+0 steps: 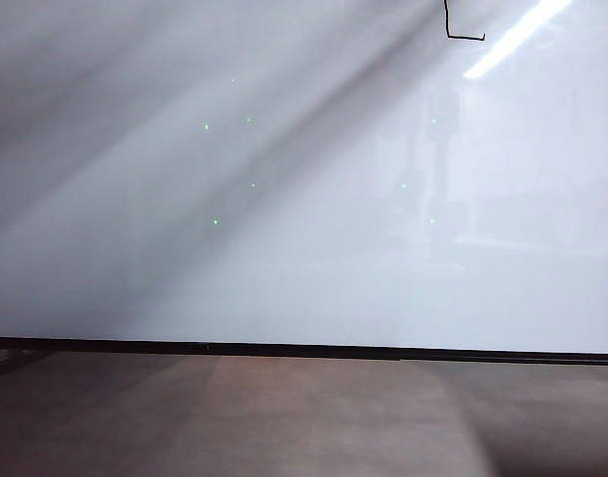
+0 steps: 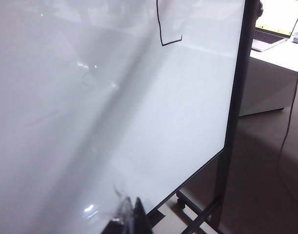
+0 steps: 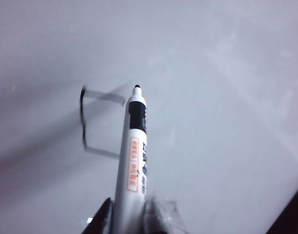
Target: Reach to the right to find the marker pen, pick it up, and write the number 0 on the whiteboard.
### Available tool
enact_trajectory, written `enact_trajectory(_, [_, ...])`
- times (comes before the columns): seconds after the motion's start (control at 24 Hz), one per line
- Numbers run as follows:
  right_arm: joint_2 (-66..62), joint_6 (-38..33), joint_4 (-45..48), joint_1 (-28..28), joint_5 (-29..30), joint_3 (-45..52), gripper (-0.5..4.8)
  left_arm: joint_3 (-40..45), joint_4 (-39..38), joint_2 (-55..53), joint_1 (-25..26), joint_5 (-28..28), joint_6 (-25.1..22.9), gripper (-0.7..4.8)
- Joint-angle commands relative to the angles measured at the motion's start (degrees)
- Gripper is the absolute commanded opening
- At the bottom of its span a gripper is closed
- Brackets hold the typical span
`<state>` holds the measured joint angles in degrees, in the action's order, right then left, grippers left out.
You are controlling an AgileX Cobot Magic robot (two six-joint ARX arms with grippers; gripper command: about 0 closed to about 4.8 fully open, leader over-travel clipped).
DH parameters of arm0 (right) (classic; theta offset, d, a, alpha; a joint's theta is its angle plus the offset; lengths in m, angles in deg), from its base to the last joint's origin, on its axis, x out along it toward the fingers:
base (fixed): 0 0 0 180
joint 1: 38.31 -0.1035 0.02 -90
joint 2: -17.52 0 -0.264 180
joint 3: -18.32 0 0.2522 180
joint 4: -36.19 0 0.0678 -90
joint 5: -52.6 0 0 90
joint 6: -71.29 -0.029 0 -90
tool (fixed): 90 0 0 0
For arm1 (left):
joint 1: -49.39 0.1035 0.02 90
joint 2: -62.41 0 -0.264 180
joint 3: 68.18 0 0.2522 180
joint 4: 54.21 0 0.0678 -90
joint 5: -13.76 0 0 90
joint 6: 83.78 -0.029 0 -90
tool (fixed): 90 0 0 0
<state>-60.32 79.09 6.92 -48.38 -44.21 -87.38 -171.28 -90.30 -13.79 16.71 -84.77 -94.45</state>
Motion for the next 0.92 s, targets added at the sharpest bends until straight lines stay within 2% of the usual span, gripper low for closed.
enact_trajectory(0.04, [-0.5,-0.3,1.1,-0.1,0.5,-0.3,-0.04,-0.2,0.5,0.1,0.0,-0.1,0.0,-0.05])
enact_trajectory(0.92, [-3.3,-0.3,3.8,-0.1,1.6,-0.3,-0.04,-0.2,0.6,0.0,0.0,-0.1,-0.1,-0.05])
